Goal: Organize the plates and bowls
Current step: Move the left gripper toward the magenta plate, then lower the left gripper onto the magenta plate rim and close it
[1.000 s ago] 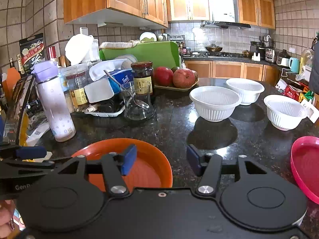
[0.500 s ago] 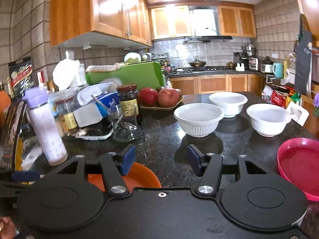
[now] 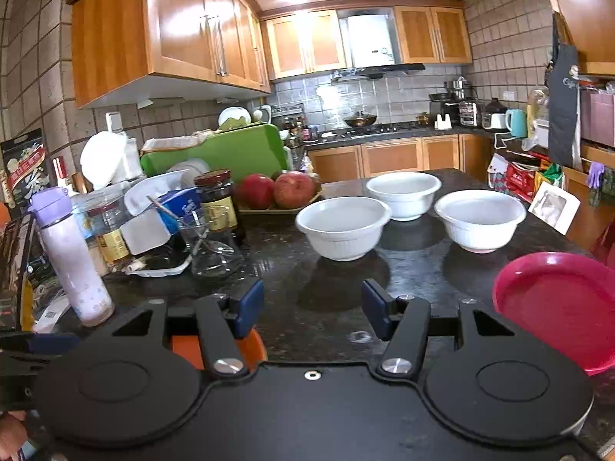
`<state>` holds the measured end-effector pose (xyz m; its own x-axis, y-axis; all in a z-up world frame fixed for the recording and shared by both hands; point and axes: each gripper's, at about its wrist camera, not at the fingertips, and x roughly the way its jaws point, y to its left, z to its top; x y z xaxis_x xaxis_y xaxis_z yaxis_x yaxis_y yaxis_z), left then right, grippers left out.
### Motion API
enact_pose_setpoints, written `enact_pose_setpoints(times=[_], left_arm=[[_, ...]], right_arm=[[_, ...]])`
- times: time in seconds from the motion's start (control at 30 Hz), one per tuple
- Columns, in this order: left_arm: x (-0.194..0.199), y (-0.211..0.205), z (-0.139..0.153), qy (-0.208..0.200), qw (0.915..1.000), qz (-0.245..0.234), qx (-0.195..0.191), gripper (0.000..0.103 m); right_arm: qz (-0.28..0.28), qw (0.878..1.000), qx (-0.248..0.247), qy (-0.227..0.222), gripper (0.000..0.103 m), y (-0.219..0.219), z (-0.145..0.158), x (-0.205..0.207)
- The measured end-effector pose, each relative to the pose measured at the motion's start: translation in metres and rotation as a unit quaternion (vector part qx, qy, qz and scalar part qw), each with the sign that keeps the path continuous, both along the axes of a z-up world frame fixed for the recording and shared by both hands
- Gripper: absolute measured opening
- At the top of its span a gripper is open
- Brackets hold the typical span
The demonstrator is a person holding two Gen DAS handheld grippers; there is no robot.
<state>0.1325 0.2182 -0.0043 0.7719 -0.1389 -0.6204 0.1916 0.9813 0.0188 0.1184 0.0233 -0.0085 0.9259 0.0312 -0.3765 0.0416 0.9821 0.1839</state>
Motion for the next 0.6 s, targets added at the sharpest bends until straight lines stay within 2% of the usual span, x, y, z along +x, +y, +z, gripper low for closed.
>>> enact_pose_setpoints(times=[0.2,0.6], left_arm=[[0.0,-0.028,0.003,-0.001,0.9999,-0.015,0.004,0.065],[0.001,-0.117,0.007,0.008,0.9991,-0.038,0.016,0.065]], right_arm=[[-0.012,1.0,0.015,0.006,0.058,-0.033,-0.004,-0.006],[-0.049,0.999,-0.013,-0.002,0.058,-0.129,-0.003,-0.019]])
